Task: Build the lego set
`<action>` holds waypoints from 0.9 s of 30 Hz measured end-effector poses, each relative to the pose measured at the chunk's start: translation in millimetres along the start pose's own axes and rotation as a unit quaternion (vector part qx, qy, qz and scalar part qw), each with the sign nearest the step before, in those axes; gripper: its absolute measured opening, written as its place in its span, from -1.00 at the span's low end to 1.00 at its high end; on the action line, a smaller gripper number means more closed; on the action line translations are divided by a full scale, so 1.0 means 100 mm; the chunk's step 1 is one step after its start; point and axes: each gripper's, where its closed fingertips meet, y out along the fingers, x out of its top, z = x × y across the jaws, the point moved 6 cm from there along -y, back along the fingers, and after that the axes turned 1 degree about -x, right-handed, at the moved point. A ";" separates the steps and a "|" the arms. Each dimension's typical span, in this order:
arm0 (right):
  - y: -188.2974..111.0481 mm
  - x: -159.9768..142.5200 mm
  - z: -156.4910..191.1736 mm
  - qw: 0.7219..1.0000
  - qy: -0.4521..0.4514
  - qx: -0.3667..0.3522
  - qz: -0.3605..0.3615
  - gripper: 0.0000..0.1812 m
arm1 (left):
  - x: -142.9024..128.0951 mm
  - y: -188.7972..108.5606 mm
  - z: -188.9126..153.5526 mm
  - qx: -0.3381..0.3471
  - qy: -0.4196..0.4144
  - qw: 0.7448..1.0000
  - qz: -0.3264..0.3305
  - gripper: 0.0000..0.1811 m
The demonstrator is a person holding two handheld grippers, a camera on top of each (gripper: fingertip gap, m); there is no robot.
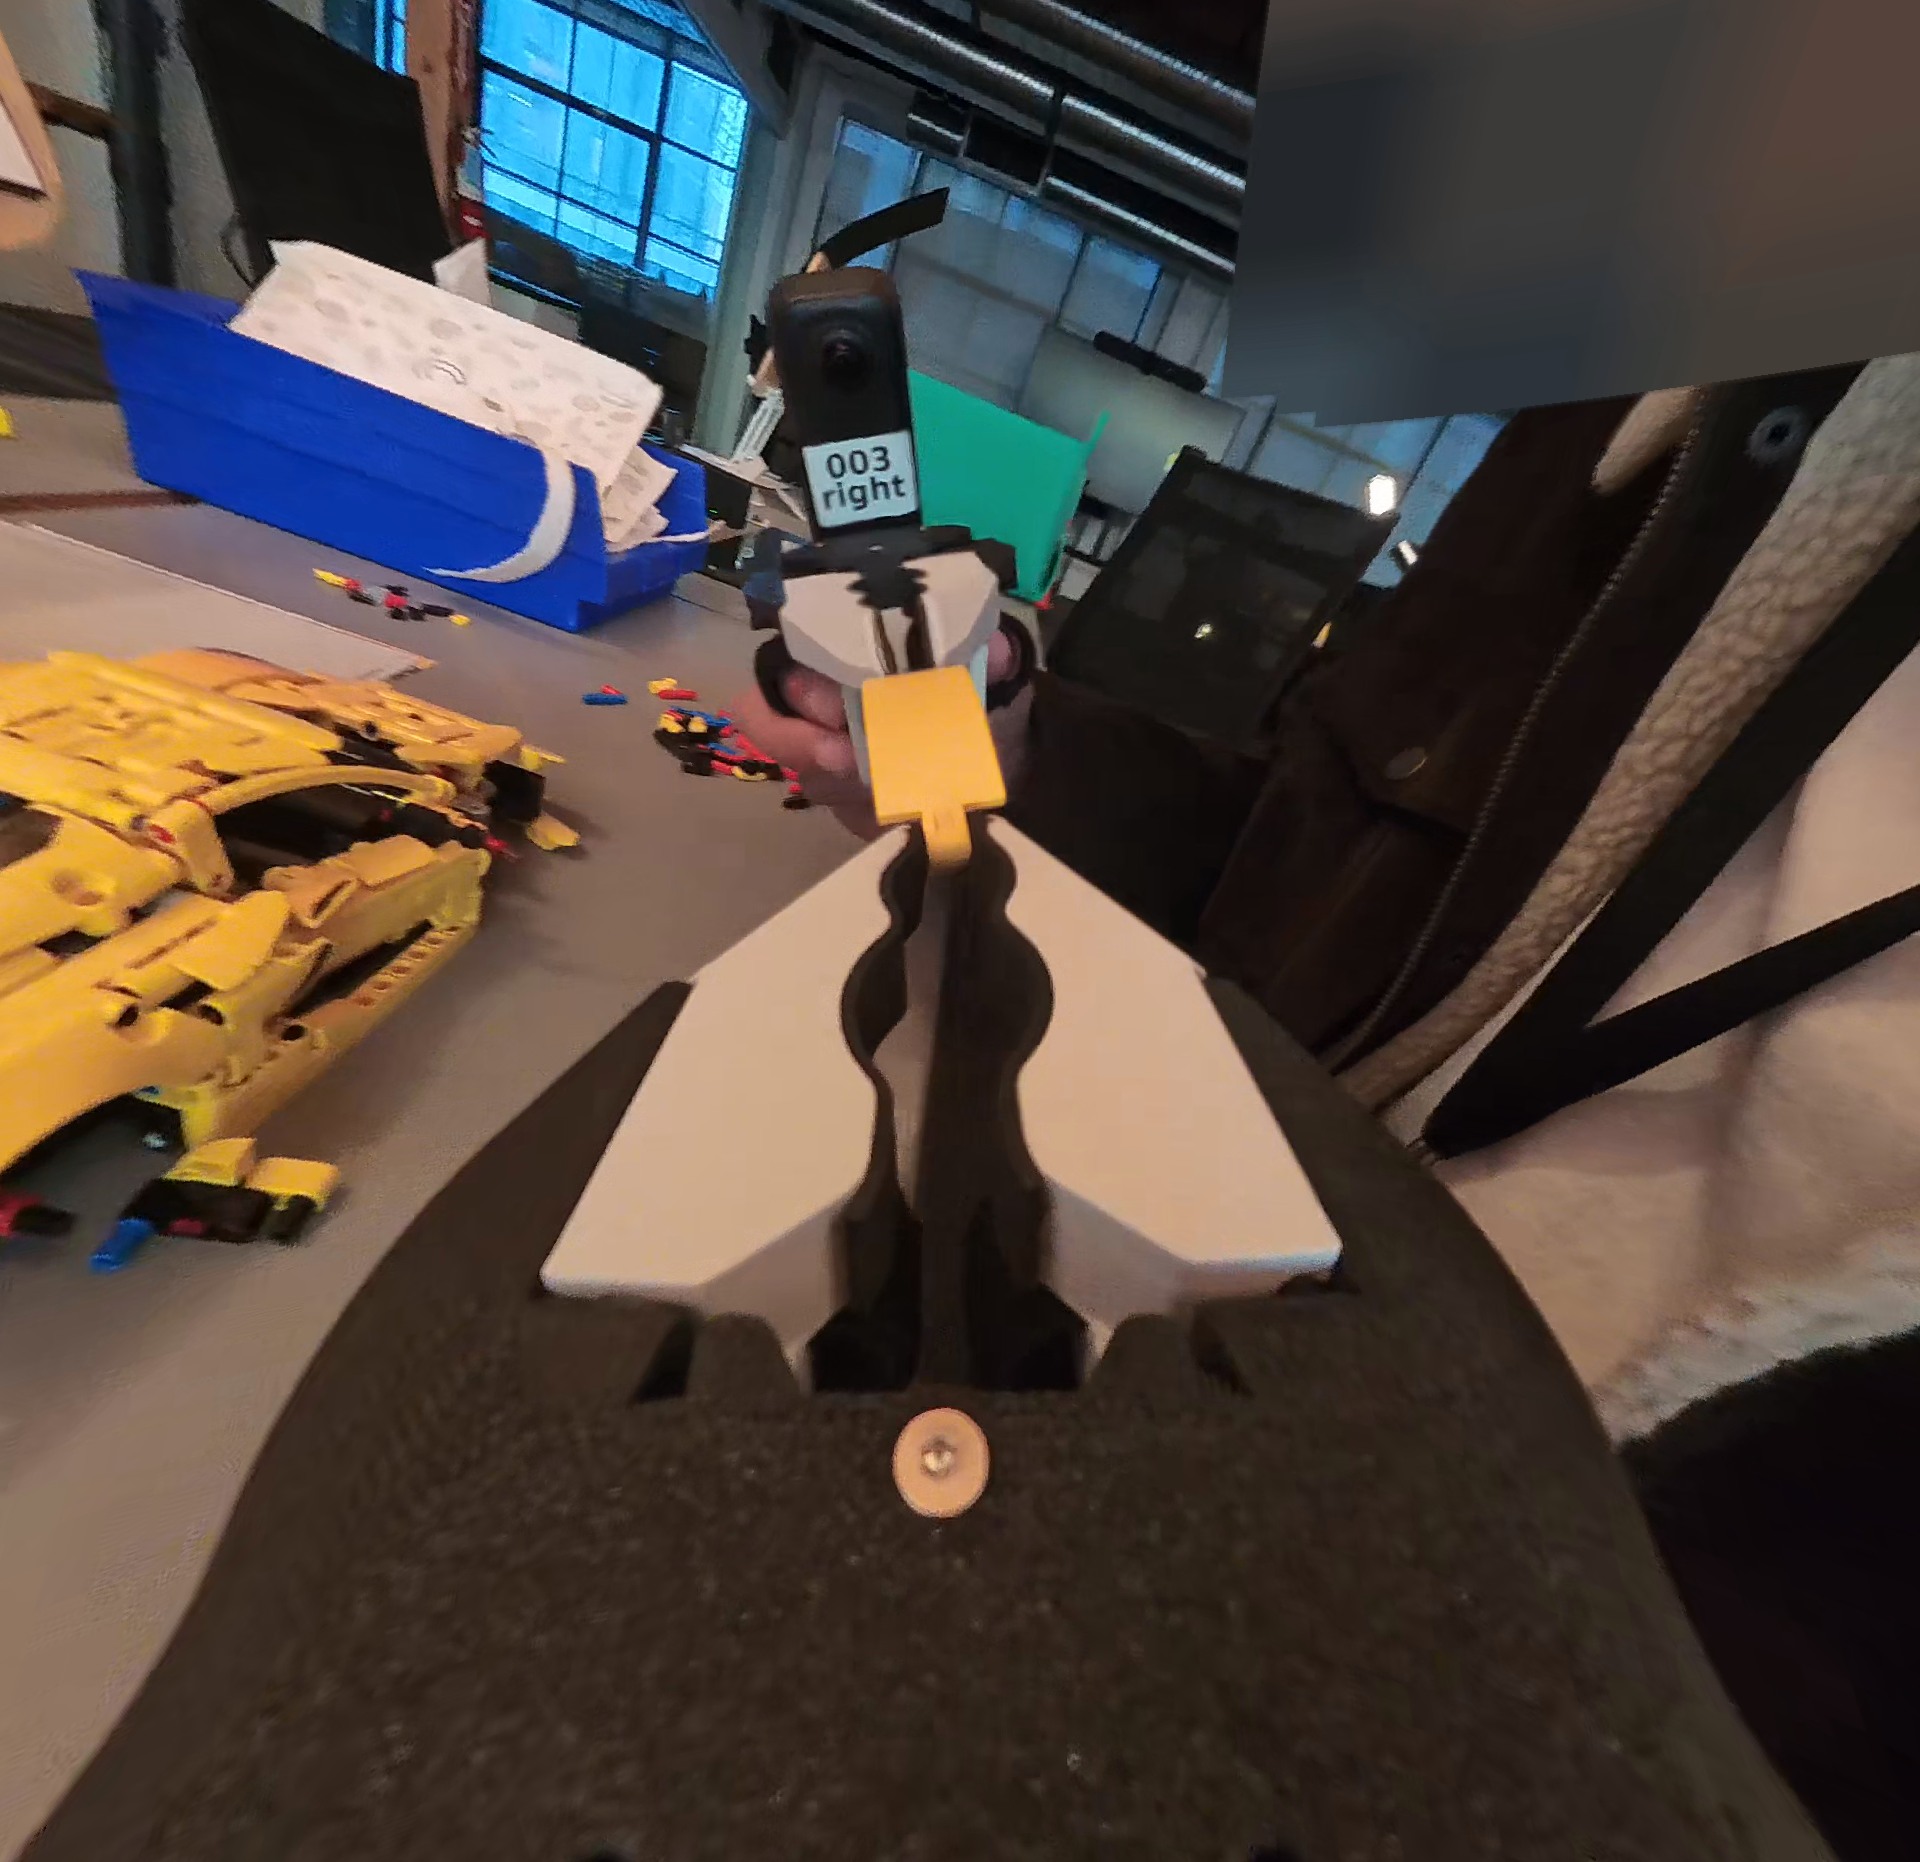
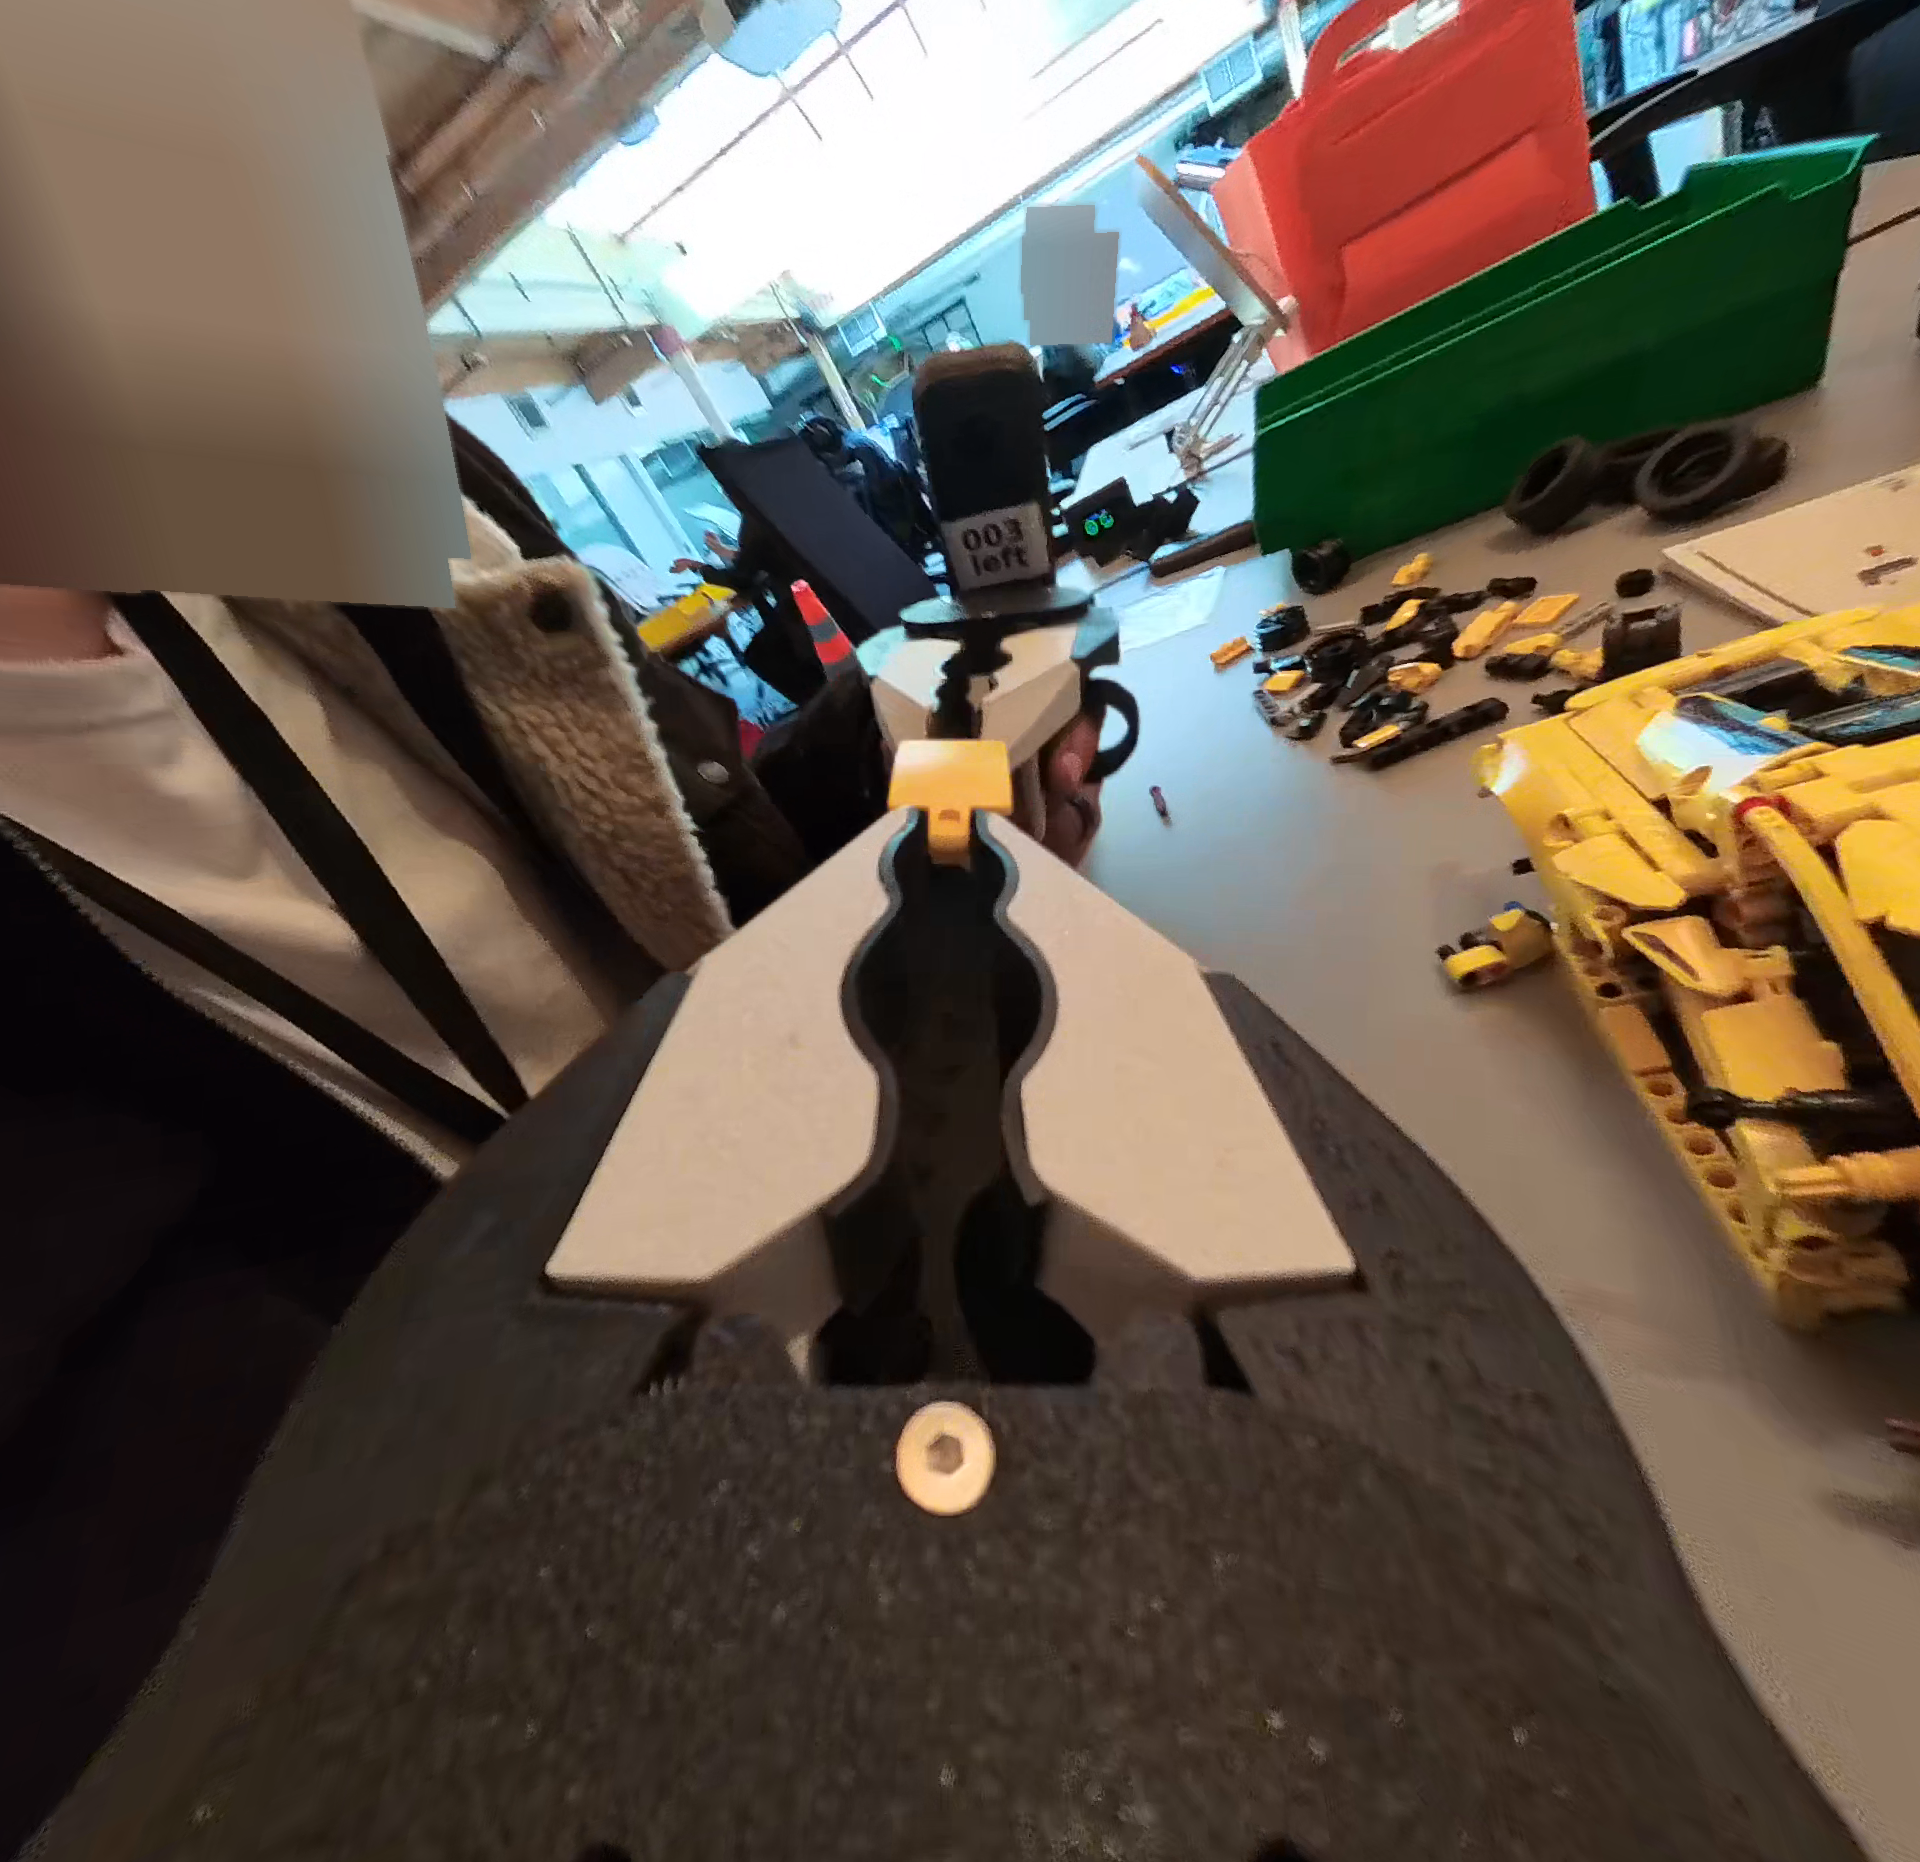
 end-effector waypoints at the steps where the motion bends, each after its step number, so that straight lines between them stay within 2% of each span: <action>1: 0.00 0.01 0.00 1.000 0.002 0.003 -0.007 -0.93 | 0.00 0.00 0.00 -0.005 -0.008 1.000 -0.001 -0.91; 19: 0.03 -0.01 0.05 1.000 -0.015 0.005 -0.001 -0.93 | 0.02 -0.02 -0.05 0.013 0.023 1.000 -0.009 -0.92; 23: 0.00 0.04 0.02 0.999 -0.045 -0.024 -0.003 -0.93 | 0.01 -0.01 -0.01 0.036 0.026 0.999 -0.007 -0.87; 25: -0.09 0.10 -0.04 0.995 -0.073 -0.071 -0.020 -0.93 | 0.05 -0.06 0.06 0.064 0.017 0.997 -0.031 -0.69; 27: -0.23 0.17 -0.14 0.992 -0.044 -0.102 -0.053 -0.93 | 0.11 -0.14 0.12 0.084 0.016 0.994 -0.064 -0.68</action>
